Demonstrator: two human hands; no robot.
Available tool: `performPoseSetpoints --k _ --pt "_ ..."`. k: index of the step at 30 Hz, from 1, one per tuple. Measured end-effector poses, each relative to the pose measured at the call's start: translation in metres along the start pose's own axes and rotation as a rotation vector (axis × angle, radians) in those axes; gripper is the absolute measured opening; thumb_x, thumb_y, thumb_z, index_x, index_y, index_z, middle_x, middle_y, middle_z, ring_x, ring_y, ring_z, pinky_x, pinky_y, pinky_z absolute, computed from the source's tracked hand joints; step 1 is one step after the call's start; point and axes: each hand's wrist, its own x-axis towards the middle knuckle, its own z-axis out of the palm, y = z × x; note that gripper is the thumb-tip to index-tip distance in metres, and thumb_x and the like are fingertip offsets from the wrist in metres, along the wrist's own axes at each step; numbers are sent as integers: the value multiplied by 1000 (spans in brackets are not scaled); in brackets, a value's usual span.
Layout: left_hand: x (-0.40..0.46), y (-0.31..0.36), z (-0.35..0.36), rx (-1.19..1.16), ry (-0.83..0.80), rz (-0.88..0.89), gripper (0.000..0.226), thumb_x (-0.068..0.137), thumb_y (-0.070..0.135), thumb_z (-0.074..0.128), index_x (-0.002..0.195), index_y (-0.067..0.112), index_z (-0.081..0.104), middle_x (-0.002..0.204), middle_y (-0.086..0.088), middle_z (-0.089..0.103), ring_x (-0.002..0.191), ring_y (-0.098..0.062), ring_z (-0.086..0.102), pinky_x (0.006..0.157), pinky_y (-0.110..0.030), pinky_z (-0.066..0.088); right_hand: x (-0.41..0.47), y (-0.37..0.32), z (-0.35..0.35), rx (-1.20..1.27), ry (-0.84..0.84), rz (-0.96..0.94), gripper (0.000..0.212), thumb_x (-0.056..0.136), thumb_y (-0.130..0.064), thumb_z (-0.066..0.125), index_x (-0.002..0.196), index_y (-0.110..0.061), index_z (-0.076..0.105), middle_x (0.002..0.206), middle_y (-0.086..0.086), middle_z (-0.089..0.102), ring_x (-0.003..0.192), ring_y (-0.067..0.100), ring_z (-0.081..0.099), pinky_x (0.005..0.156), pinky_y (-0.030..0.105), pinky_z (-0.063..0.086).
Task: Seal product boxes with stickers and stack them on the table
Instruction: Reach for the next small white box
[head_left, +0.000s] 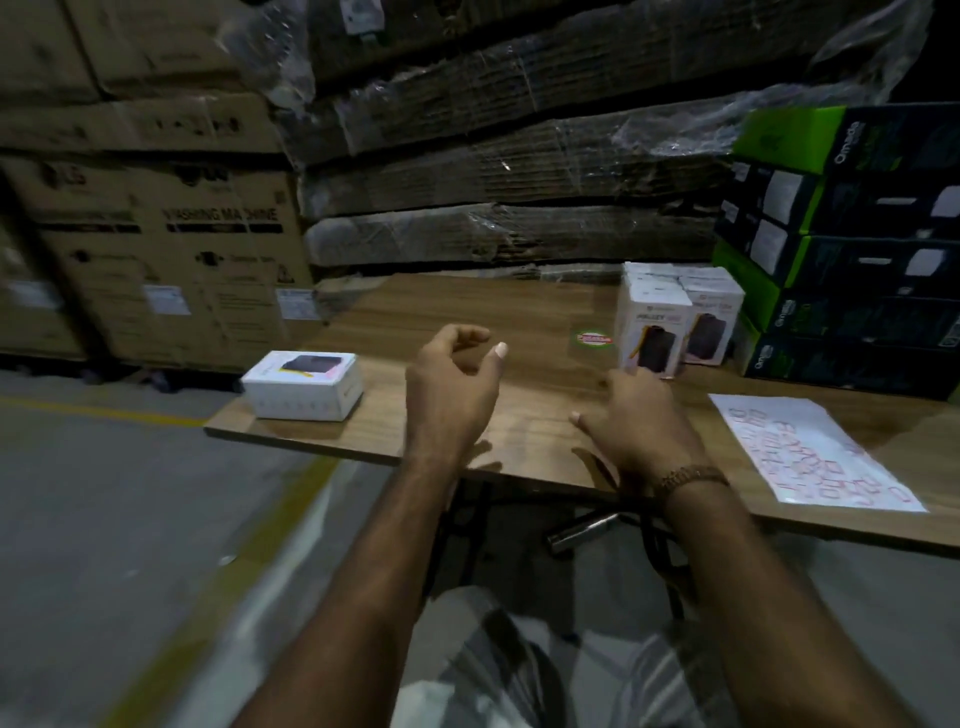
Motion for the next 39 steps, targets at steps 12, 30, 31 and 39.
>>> performPoseSetpoints --k 12,30,31,39 --pt "38 -79 -96 380 649 -481 134 59 78 86 164 27 21 175 -20 8 160 -40 13 122 -65 14 -37 -37 70 -77 184 -264 43 103 -59 42 104 -24 68 111 1 61 105 26 53 90 42 45" --pt "30 -105 -90 -36 -75 -95 120 48 45 103 148 38 36 145 8 60 128 -11 64 103 -48 60 -38 -41 55 -71 95 -264 59 101 -69 32 102 -24 72 107 -3 63 108 22 53 91 42 47" --pt "28 -101 -85 -67 -136 -87 125 50 42 104 152 41 32 147 10 59 129 -9 64 102 -48 60 -35 -36 54 -33 92 -267 59 101 -68 33 103 -25 74 108 -4 64 108 23 53 91 42 47" --pt "12 -67 -45 -63 -412 91 135 71 -7 91 163 54 12 142 23 56 117 -16 73 93 -49 64 -16 -12 23 533 -13 -196 57 98 -64 58 140 -26 65 114 -13 68 104 3 63 88 25 48"
